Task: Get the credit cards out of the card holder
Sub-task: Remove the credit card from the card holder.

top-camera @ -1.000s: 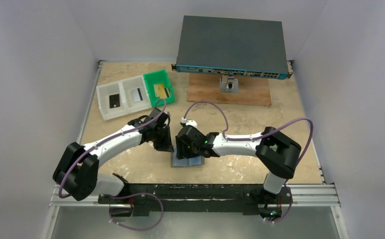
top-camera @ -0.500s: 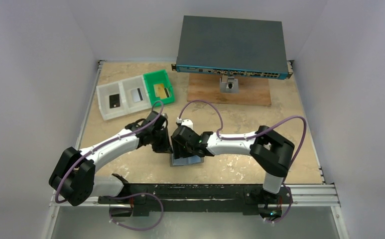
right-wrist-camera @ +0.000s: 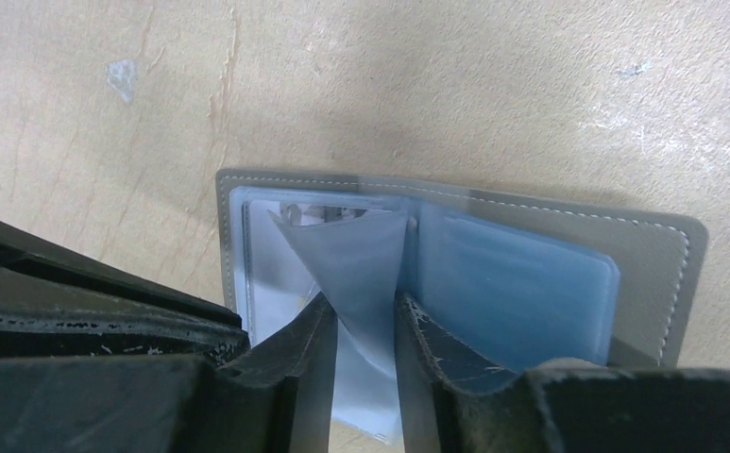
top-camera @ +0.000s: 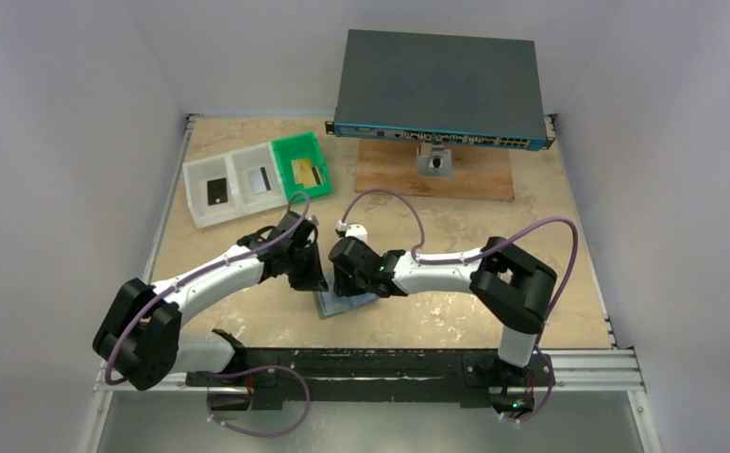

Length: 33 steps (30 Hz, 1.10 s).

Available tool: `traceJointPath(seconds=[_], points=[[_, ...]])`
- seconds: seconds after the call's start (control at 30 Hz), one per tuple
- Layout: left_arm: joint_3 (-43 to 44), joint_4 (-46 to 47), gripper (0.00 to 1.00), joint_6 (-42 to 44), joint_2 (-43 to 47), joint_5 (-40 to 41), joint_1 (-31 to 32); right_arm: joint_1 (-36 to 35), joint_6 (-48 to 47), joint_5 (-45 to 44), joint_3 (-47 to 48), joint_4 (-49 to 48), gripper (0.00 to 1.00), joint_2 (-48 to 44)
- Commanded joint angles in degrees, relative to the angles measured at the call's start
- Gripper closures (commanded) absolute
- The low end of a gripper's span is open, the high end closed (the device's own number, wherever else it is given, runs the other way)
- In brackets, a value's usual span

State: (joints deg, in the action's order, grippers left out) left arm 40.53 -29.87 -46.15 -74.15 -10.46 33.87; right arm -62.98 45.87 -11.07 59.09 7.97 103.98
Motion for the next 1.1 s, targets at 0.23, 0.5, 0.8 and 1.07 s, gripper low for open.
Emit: traceJointPath(seconds=[0.23,0.5,0.8,1.07], points=[[0.07,3.04,0.93,-0.44,-2.63,-1.27,-0.15,1.17,-0.23,3.34,-6.64,0.10,0.84,1.93],[1.33,5.53,0.96,-0.14,-8.57,-0.70,-0.01,2.13,0.30,7.36,-9.67,-4.91,0.84,-0.75],[2.90,6.49,0.97,-0.74,-11.23,-1.49,1.59,3.04,0.46,9.13,-11.03,-7.30,0.77,-6.18],[3.05,6.86,0.97,-1.40,-9.42,-2.98,1.80,4.00,-0.27,8.79,-9.37,-4.81,0.53,-14.15]])
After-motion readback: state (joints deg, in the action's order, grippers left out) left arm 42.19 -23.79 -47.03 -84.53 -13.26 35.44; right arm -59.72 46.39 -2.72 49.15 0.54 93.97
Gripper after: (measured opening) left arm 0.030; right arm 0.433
